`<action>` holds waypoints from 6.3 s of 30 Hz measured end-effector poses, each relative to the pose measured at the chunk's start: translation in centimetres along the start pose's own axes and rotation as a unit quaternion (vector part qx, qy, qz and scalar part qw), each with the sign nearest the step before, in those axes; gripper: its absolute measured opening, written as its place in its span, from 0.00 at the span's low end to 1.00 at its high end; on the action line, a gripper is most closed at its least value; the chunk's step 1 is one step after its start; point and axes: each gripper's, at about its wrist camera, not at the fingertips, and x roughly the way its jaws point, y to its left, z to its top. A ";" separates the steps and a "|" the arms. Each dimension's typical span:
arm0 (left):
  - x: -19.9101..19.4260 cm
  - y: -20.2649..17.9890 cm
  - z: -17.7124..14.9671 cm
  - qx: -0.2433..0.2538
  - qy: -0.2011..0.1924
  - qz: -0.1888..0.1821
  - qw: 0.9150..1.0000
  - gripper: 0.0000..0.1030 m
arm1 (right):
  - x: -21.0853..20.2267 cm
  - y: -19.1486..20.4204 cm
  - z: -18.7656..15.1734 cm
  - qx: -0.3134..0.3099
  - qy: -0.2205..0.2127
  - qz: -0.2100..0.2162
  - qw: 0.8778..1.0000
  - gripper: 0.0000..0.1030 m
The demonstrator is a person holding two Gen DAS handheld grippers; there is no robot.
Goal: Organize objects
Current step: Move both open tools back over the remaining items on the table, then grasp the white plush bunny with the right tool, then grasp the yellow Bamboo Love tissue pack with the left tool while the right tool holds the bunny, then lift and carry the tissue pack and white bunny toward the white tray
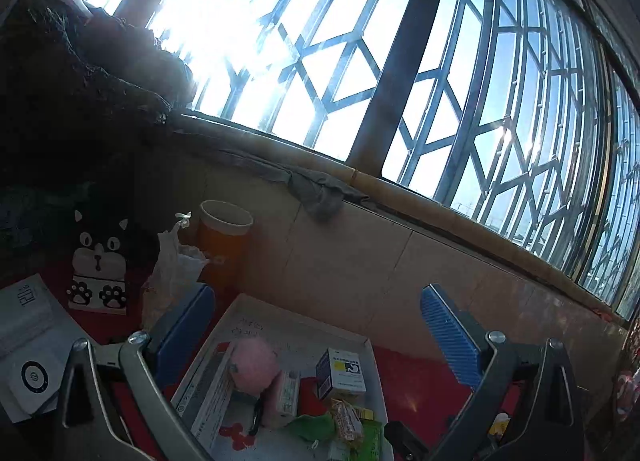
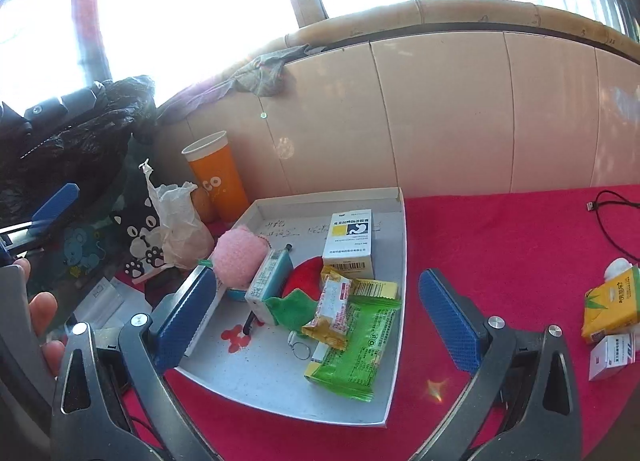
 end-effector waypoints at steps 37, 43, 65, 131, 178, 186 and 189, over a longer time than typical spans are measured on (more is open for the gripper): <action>4.9 -13.6 -12.9 0.155 0.250 -0.149 0.944 1.00 | -5.6 -28.3 -1.1 0.088 0.081 -0.233 0.965 0.99; 5.0 -13.3 -13.2 0.157 0.253 -0.148 0.943 1.00 | -3.1 -26.4 -0.7 0.073 0.097 -0.216 0.969 0.99; 8.9 -17.6 -16.5 0.286 0.274 -0.109 0.912 1.00 | -5.0 -26.7 -1.8 0.118 0.084 -0.176 0.974 0.42; 14.3 -26.1 -23.8 0.435 0.383 -0.287 0.763 0.46 | -9.1 -36.8 -5.8 0.310 -0.006 -0.074 0.948 0.43; 1.4 -10.5 -10.7 0.159 0.209 -0.198 0.944 0.46 | -12.3 -26.5 -4.8 0.172 0.036 -0.152 0.973 0.85; 0.9 -11.1 -11.2 0.164 0.216 -0.206 0.940 0.46 | -8.0 -25.4 -7.3 0.212 0.103 -0.108 0.966 1.00; 0.6 -11.3 -11.2 0.169 0.213 -0.210 0.939 0.46 | -7.8 -25.0 -7.6 0.219 0.094 -0.110 0.965 0.99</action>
